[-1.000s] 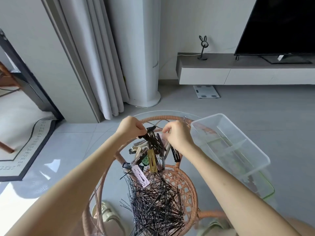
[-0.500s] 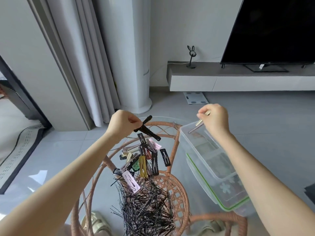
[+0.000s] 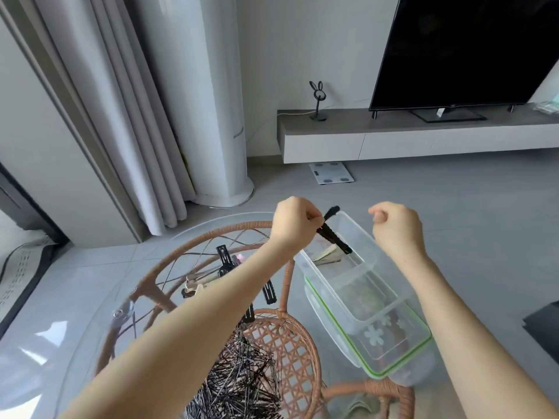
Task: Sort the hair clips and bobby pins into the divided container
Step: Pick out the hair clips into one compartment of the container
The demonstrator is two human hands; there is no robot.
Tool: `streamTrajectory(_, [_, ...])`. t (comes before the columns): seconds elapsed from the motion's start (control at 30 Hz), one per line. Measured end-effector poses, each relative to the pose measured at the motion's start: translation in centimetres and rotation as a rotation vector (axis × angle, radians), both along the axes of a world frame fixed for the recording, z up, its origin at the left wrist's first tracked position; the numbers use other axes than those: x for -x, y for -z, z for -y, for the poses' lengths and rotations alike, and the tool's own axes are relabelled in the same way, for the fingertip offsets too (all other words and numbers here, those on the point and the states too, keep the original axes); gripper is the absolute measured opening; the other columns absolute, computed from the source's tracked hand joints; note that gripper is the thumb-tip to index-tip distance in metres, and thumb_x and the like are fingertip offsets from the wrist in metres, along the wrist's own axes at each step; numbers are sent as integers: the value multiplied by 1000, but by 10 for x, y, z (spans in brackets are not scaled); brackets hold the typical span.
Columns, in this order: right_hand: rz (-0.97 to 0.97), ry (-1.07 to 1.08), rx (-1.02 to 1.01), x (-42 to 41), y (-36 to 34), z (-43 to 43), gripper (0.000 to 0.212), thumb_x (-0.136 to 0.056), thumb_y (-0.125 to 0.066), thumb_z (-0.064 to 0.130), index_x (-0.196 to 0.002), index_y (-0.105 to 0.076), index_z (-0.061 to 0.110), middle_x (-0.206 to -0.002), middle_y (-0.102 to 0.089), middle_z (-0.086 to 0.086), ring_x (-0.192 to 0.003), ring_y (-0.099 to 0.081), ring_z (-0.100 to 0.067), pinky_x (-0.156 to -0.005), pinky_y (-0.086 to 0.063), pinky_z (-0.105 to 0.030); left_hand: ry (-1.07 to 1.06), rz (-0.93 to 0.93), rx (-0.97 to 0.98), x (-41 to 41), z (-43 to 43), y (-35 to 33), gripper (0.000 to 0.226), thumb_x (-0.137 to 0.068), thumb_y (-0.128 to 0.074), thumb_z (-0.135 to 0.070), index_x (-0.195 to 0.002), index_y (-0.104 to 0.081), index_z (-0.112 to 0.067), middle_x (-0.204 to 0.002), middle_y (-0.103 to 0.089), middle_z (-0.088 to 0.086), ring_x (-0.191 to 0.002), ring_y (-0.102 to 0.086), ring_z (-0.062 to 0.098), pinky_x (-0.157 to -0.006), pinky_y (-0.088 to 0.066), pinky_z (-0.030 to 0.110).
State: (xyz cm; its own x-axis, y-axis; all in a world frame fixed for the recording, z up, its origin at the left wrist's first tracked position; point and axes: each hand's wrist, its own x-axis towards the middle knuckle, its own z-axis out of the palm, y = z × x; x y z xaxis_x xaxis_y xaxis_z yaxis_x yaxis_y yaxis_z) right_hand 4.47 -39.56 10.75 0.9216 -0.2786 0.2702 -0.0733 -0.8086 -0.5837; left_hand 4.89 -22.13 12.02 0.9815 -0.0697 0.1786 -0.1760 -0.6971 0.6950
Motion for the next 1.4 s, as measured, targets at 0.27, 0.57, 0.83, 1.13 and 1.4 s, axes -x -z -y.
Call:
streamTrajectory(0.27, [32, -123, 13, 22, -11, -7, 23, -88, -48, 6, -98, -68, 10, -97, -71, -10, -92, -63, -29, -78, -45, -29, 161, -210, -307, -23, 13, 14, 28, -89, -52, -19, -98, -71, -1, -93, -68, 9, -82, -62, 27, -76, -51, 31])
streamTrajectory(0.57, [-218, -628, 115, 53, 3, -127, 50, -86, -56, 40, -128, -49, 15, -129, -53, -6, -110, -55, -22, -88, -43, -30, 3, -373, -446, 9, -140, 21, 32, -90, -53, -27, -119, -62, -17, -130, -60, 2, -118, -56, 21, -101, -43, 32])
streamTrajectory(0.83, [-496, -557, 233, 11, 58, -187, 73, -73, -60, 63, -120, -49, 9, -123, -50, -15, -109, -50, -30, -77, -42, -35, -35, -479, -544, 41, -178, 63, 50, -83, -59, -46, -117, -61, -9, -116, -64, 9, -92, -61, 22, -73, -51, 30])
streamTrajectory(1.13, [-437, -590, 53, 15, 62, -201, 27, -77, -69, 12, -103, -66, 5, -108, -68, -13, -97, -63, -28, -86, -52, -40, -52, -474, -541, 36, -172, 64, 30, -77, -63, -35, -86, -75, -9, -70, -61, 2, -55, -47, 16, -48, -38, 21])
streamTrajectory(1.4, [-175, -560, -9, 18, 41, -188, 22, -78, -60, 0, -98, -69, 2, -101, -70, -15, -90, -64, -28, -80, -54, -37, -290, -420, -343, 42, -170, 61, 15, -65, -69, -14, -75, -75, -4, -52, -53, -1, -41, -45, 13, -36, -36, 17])
